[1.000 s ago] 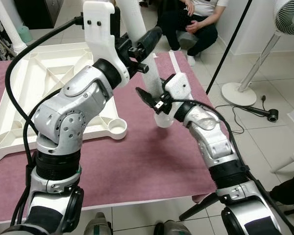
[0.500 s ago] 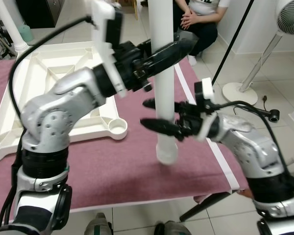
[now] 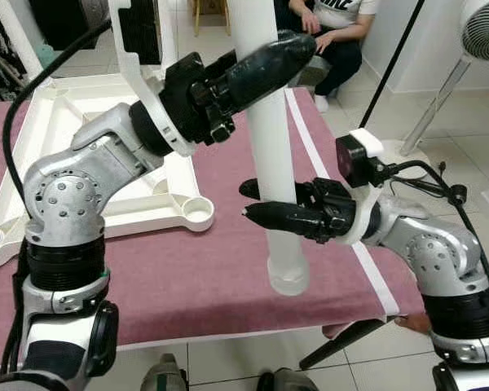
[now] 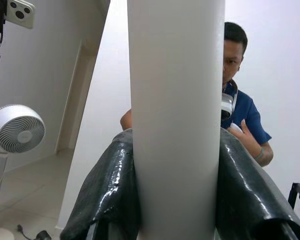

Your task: Building children table

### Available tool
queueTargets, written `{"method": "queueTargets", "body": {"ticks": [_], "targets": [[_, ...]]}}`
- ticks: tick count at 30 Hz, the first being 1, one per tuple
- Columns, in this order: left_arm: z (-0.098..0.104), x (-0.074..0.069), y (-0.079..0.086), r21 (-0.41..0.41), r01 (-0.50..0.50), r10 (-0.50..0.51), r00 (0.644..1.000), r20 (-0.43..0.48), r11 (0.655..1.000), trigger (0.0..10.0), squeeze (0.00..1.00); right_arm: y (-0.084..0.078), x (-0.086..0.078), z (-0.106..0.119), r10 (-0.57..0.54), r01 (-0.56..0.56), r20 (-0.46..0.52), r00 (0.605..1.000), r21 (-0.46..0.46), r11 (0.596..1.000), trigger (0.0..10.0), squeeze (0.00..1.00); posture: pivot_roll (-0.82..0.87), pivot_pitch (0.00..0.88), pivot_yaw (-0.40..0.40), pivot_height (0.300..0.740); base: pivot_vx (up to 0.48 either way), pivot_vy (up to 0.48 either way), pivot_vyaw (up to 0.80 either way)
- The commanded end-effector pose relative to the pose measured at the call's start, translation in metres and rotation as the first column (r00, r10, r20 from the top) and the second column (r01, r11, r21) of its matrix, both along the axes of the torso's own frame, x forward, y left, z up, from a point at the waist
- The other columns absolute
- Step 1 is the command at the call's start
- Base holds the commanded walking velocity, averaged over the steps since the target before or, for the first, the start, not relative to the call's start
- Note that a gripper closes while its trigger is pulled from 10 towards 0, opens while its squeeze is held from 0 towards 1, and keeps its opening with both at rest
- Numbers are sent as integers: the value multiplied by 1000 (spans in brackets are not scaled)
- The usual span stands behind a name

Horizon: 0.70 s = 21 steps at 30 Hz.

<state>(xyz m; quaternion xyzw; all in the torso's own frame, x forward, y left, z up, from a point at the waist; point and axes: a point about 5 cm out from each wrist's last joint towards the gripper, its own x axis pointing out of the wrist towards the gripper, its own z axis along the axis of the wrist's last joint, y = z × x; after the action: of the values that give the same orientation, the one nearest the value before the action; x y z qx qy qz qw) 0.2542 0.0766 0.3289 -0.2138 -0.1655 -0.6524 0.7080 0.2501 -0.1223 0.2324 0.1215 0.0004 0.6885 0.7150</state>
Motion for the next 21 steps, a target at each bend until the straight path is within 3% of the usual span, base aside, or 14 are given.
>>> {"method": "queueTargets", "body": {"ticks": [1,3,4,5,6,7,8,17,18,21], "targets": [[2,-11,-6,5,144,-144,987,78,990,0,0,0,0,10,15,-15,-4,1000,58,998,0,0,26,0,32,740,0,0,0],[1,-11,-7,8,136,-136,988,75,991,0,0,0,0,10,14,-13,-7,1000,56,998,0,0,26,0,32,740,0,0,0],[0,-10,-8,24,104,-105,992,76,994,2510,0,1,2,9,-2,2,-8,1000,53,999,0,0,26,0,32,740,0,0,0],[0,-10,-8,24,104,-105,992,76,994,2510,0,1,2,9,-2,2,-8,1000,53,999,0,0,26,0,32,740,0,0,0],[-2,-8,-10,47,66,-70,995,78,997,10000,0,1,4,9,-20,20,-9,1000,47,999,0,0,26,0,32,740,0,0,0],[-5,-6,-12,68,36,-41,997,72,997,10000,0,1,7,8,-53,53,1,999,37,998,0,0,26,0,32,740,0,0,0],[-9,-3,-12,84,14,-18,998,56,996,10000,1000,2,10,7,-90,90,12,996,33,995,0,0,30,0,32,740,0,0,0],[-16,-5,-3,55,36,-35,999,-21,998,10000,1000,-2,25,16,-253,249,78,964,57,967,0,0,25,0,35,740,0,0,0],[-14,-1,10,-15,2,-3,997,-82,1000,10000,0,-10,37,23,-380,373,134,915,72,925,0,0,23,0,38,740,0,0,0],[-13,2,15,-44,-16,11,994,-108,999,10000,0,-13,41,24,-417,411,150,896,75,909,0,0,23,0,38,740,0,0,0]]}}
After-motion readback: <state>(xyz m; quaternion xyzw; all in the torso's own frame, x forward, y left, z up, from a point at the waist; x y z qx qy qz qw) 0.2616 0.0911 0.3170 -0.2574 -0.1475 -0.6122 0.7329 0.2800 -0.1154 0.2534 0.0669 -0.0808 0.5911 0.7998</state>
